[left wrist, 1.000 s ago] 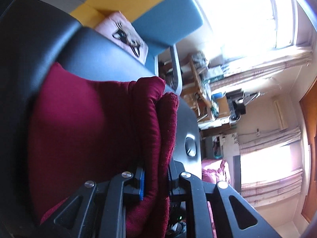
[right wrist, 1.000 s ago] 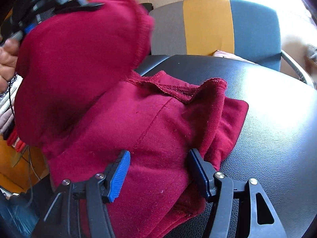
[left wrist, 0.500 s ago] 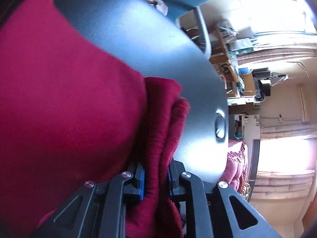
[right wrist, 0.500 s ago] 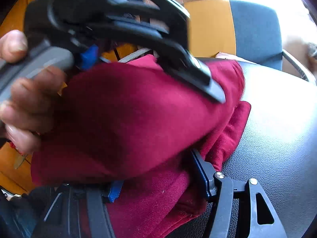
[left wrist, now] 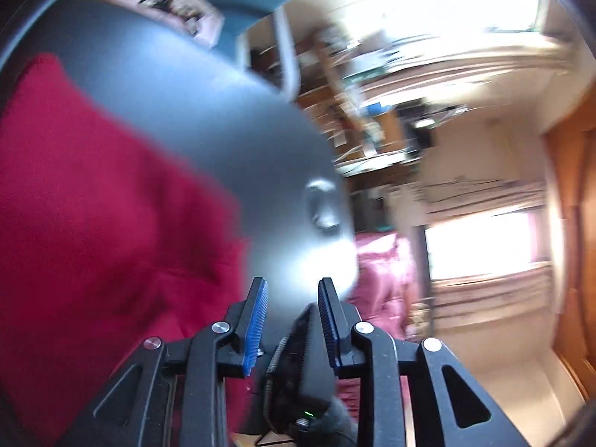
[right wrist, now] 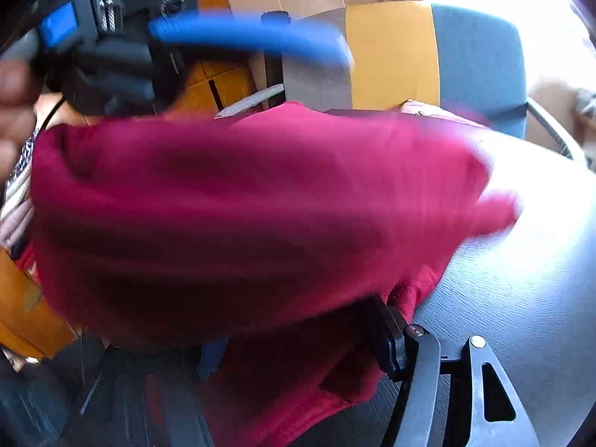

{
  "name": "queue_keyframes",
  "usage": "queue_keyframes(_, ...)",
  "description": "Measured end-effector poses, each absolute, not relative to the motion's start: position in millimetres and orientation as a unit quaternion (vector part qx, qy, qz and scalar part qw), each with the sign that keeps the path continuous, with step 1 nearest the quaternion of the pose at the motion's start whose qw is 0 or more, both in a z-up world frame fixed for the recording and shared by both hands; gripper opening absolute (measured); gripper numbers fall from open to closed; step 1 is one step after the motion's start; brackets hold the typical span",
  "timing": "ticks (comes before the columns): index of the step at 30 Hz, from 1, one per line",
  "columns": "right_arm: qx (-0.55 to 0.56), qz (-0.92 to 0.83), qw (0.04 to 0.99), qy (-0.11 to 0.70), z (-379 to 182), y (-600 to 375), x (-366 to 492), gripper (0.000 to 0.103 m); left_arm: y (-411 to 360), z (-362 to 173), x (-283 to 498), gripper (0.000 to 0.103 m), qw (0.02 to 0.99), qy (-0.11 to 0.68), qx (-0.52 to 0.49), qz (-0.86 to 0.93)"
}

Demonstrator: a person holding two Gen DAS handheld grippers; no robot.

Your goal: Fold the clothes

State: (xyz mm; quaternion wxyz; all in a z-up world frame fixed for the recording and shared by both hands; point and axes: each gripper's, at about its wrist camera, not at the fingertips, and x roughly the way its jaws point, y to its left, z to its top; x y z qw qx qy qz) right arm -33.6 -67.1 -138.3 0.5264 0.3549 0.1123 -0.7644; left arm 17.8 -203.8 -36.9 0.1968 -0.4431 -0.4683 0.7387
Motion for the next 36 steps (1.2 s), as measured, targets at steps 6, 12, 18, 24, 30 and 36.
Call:
queue_keyframes(6, 0.361, -0.779, 0.502, 0.100, -127.0, -30.2, -24.8, 0.071, -282.9, -26.0, 74.9, 0.027, 0.127, -0.494, -0.352, 0.785)
queue_keyframes(12, 0.381, -0.772, 0.504, 0.071, -117.5, 1.3, -16.4, 0.071, -324.5, -58.8, 140.0, 0.024, -0.008, -0.436, -0.351, 0.828)
queue_keyframes(18, 0.377, -0.710, 0.594, -0.008, -86.3, 1.2, 1.7, 0.092, -269.0, -71.1, 142.6, 0.023, 0.040, -0.353, -0.356, 0.864)
queue_keyframes(24, 0.424, -0.631, 0.648, -0.036, -106.7, -35.5, 23.8, 0.099, -224.0, -80.1, 129.6, 0.023, 0.098, -0.288, -0.379, 0.874)
queue_keyframes(30, 0.495, -0.607, 0.614, -0.100, -148.1, -14.0, 21.3, 0.099, -205.8, -93.7, 129.2, 0.024, 0.135, -0.271, -0.398, 0.866)
queue_keyframes(36, 0.459, -0.624, 0.572, -0.268, -142.4, 24.3, -3.2, 0.098, -194.2, -106.7, 125.6, 0.025, 0.162, -0.271, -0.408, 0.857)
